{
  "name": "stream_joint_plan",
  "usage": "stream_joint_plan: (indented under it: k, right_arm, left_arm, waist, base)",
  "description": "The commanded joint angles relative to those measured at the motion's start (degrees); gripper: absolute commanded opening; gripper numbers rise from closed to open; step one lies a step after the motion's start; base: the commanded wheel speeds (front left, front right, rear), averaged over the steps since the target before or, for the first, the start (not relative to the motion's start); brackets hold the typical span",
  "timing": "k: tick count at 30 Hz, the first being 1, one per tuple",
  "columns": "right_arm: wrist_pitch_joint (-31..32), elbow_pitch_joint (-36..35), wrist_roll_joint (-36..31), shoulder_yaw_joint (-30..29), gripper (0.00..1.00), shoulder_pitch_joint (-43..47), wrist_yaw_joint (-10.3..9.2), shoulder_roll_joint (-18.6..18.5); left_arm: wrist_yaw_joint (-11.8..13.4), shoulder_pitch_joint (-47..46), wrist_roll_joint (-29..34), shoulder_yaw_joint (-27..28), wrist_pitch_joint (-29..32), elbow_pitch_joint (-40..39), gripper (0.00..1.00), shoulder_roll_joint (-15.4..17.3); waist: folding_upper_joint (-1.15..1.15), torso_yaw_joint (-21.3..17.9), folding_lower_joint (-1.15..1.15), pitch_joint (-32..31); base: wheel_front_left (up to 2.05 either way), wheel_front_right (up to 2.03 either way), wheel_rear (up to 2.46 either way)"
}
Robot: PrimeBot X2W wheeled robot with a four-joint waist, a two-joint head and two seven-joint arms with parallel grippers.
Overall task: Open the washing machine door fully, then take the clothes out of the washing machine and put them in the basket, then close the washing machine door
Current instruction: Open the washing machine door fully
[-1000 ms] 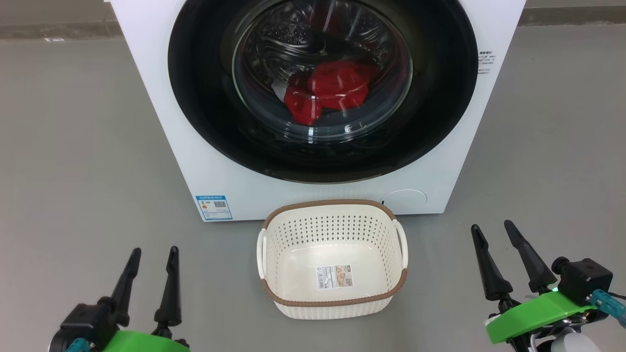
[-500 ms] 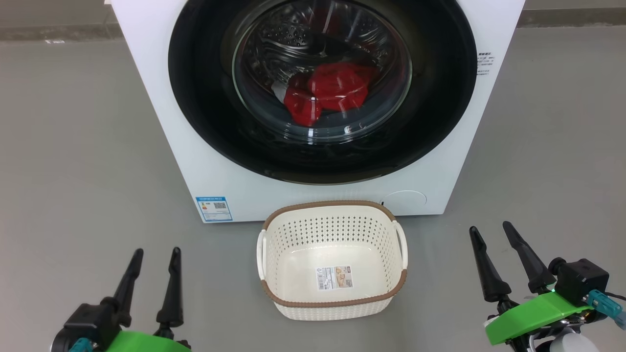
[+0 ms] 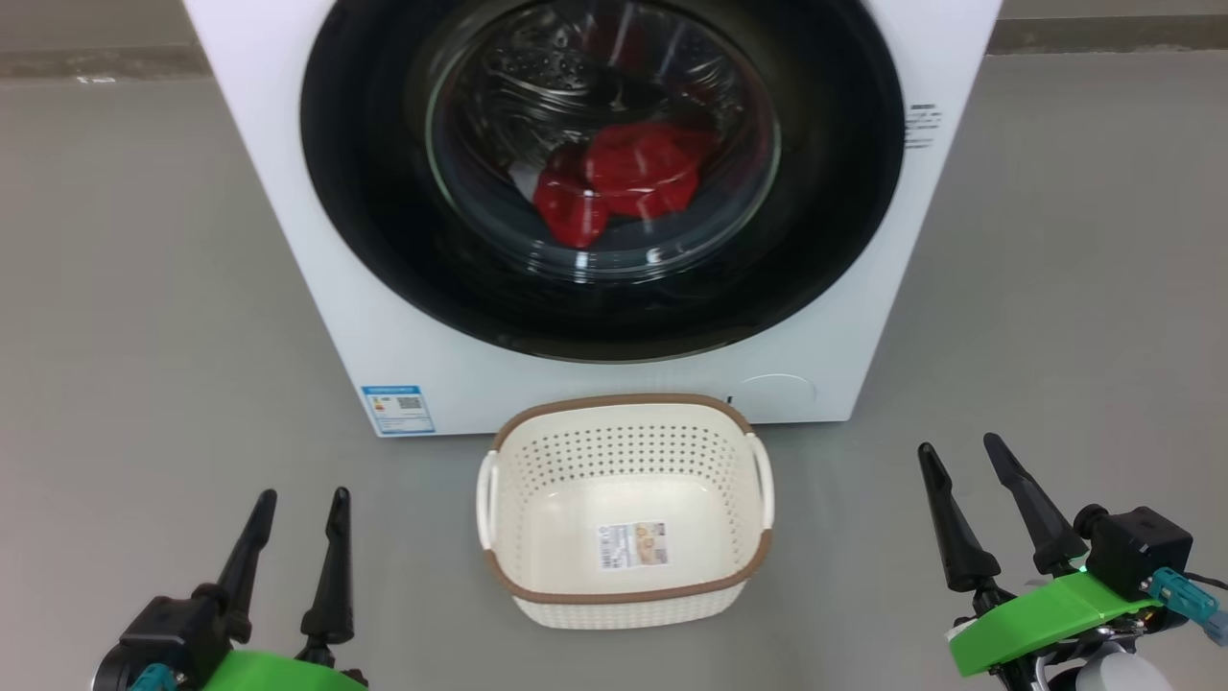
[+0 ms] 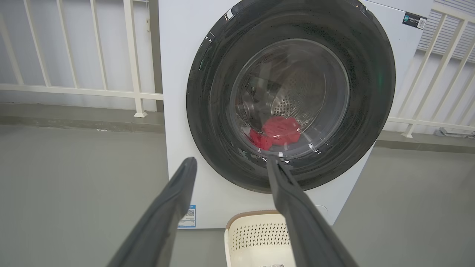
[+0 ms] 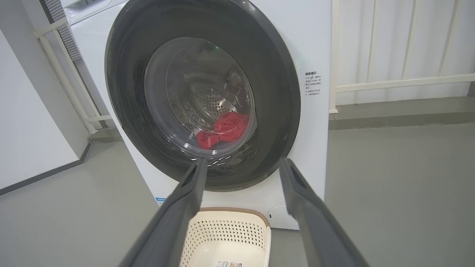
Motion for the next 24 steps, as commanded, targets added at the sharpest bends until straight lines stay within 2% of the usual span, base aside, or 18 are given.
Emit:
stream_joint_plan:
  k: [1, 13, 24]
  right_arm:
    - [-0.7, -1.29, 0.14, 1.25, 1.0, -2.19, 0.09, -0.62]
    - [-0.7, -1.38, 0.13, 0.85, 1.0, -2.1, 0.09, -0.44]
    - [-0.7, -1.25, 0.17, 0.86, 1.0, -2.1, 0.09, -0.48]
  left_arm:
    - [-0.17, -2.75, -0.03, 1.79, -0.71, -1.08, 1.0, 0.92]
    - [-0.17, -2.67, -1.36, 1.36, -0.71, -1.88, 1.0, 1.1]
    - [-0.17, -2.65, -1.2, 1.45, -0.71, -1.7, 1.0, 1.16]
  waist:
    - [0.0, -0.02, 0.0, 0.01]
    - [0.0, -0.05, 0.0, 0.0]
    - [0.0, -0.06, 0.0, 0.02]
  base:
    - [1.05, 1.05, -2.1]
    - [1.12, 1.12, -2.25]
    - [0.37, 0.37, -0.74]
